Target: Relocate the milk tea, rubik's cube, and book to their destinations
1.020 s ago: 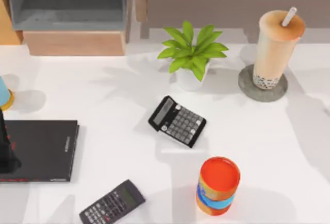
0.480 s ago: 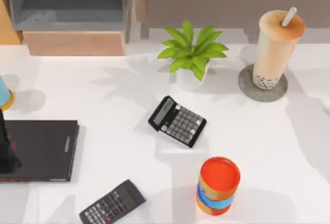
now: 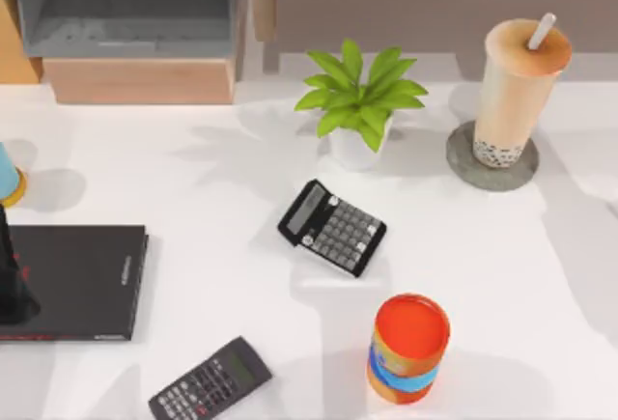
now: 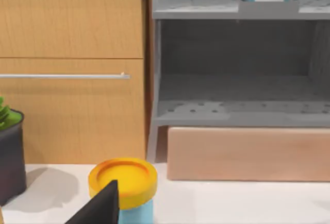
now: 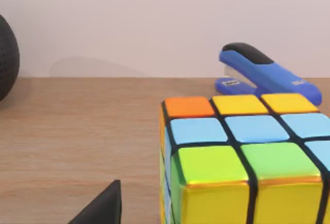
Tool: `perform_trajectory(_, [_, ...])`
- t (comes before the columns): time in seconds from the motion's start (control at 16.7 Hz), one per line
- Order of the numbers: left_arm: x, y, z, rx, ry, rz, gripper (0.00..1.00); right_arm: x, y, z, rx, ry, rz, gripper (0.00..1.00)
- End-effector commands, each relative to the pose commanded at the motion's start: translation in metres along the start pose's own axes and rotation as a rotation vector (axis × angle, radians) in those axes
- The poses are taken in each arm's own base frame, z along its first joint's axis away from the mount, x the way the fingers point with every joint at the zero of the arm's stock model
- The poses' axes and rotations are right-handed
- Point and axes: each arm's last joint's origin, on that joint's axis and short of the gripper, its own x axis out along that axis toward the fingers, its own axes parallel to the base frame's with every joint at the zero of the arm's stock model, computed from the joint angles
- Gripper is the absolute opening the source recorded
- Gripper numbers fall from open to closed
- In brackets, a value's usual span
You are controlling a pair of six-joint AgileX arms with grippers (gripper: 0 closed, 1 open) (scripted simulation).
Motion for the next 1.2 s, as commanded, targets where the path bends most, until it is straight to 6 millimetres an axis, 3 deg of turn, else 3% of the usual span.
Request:
perform_trajectory(0.42, [0.0,0.0,0.0,0.0,0.0,0.0,1.0,-0.005,-0.003,0.001,0.0,-0.002,-0.006,1.0])
perform_trajectory(0.66, [0.0,0.0,0.0,0.0,0.0,0.0,1.0,-0.035,-0.022,0.01,-0.005,-0.008,-0.011,1.0])
perform_trajectory(0.78, [0.0,0.0,0.0,0.0,0.0,0.0,1.0,-0.065,-0.037,0.013,-0.008,-0.006,-0.012,1.0])
perform_trajectory(0.96, [0.0,0.0,0.0,0.0,0.0,0.0,1.0,-0.128,-0.063,0.006,-0.01,0.003,-0.012,1.0])
perform_trajectory(1.08, [0.0,0.0,0.0,0.0,0.0,0.0,1.0,-0.178,-0.08,-0.012,-0.009,0.012,-0.011,1.0])
perform_trajectory(1.2, [0.0,0.0,0.0,0.0,0.0,0.0,1.0,-0.227,-0.095,-0.043,-0.005,0.023,-0.01,1.0])
